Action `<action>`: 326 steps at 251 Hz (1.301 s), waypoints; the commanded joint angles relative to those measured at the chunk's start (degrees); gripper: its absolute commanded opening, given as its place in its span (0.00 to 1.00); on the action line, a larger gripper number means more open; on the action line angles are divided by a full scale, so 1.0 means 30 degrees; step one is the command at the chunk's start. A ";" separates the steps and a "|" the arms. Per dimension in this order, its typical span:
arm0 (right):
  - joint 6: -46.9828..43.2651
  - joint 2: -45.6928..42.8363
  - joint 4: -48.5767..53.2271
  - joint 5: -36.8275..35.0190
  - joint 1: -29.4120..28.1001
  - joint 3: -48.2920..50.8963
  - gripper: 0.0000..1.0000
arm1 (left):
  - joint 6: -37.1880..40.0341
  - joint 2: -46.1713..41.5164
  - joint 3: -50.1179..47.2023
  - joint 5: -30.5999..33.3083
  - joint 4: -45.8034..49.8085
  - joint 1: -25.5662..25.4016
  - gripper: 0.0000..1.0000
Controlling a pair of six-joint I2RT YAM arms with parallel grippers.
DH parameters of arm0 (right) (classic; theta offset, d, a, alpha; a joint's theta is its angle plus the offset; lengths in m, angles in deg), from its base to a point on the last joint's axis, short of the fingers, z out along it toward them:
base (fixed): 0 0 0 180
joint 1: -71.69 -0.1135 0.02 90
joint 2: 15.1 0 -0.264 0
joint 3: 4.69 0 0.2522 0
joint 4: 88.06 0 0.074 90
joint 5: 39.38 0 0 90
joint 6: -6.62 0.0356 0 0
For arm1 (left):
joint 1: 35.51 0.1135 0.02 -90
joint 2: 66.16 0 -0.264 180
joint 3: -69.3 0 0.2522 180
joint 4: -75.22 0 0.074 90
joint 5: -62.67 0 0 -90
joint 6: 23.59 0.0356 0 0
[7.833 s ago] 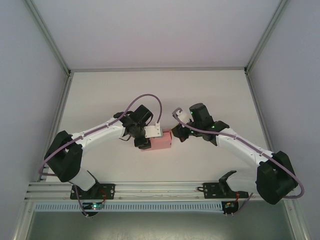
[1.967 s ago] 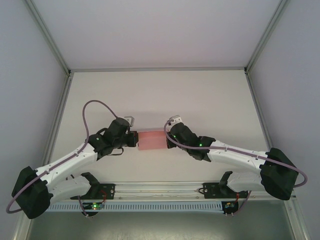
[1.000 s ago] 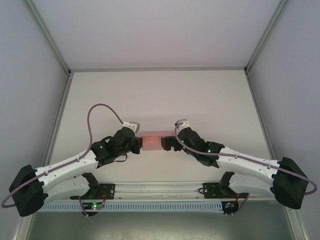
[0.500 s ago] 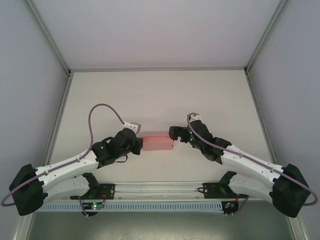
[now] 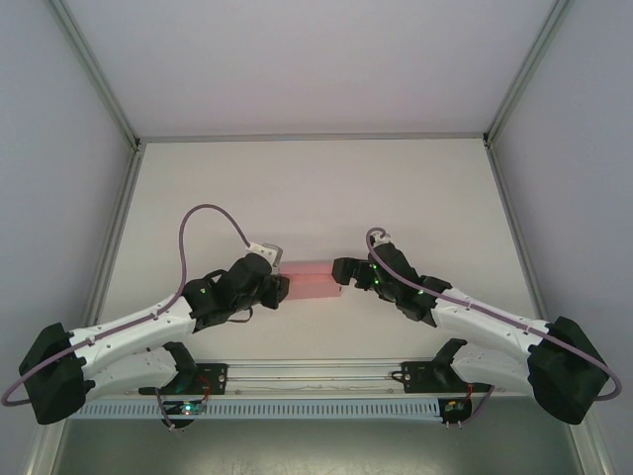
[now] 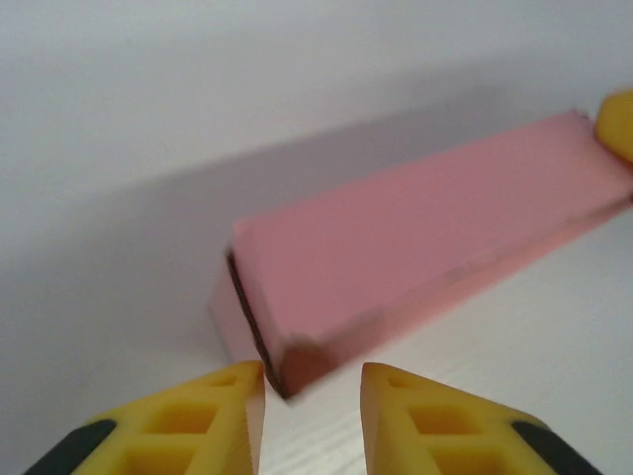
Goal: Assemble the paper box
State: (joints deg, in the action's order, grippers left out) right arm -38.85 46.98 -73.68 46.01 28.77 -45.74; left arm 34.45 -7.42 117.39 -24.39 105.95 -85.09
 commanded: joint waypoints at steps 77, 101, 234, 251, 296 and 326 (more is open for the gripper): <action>0.0448 0.0989 0.2182 -0.0253 -0.0607 0.1675 0.98 | -0.2267 -0.2300 0.0870 0.0362 0.3278 -0.0394 1.00; 0.0448 0.1042 0.2144 -0.0456 -0.0614 0.1902 0.98 | -0.3484 -0.2615 0.1044 0.1079 0.3004 -0.0338 1.00; -0.1004 0.1844 0.0725 -0.0758 -0.0876 0.2583 0.96 | -0.6146 -0.0248 -0.0508 -0.1536 -0.3258 0.3803 0.98; -0.1174 0.2023 0.0781 -0.0816 -0.0871 0.2426 0.96 | -0.6173 -0.0211 -0.0780 -0.1560 -0.3296 0.4030 0.97; -0.1423 0.2240 0.0810 -0.0741 -0.0771 0.2271 0.96 | -0.6572 -0.0378 -0.2514 -0.1327 -0.4900 0.4453 0.95; -0.1570 0.2471 0.0861 -0.0587 -0.0656 0.2153 0.96 | -0.6635 -0.0189 -0.3134 -0.1126 -0.5107 0.4582 0.89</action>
State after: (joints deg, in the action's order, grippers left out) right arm -39.79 50.70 -85.11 45.14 26.81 -42.05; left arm 15.56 -8.03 109.78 -28.89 93.74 -72.46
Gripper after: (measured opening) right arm 0.961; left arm 0.928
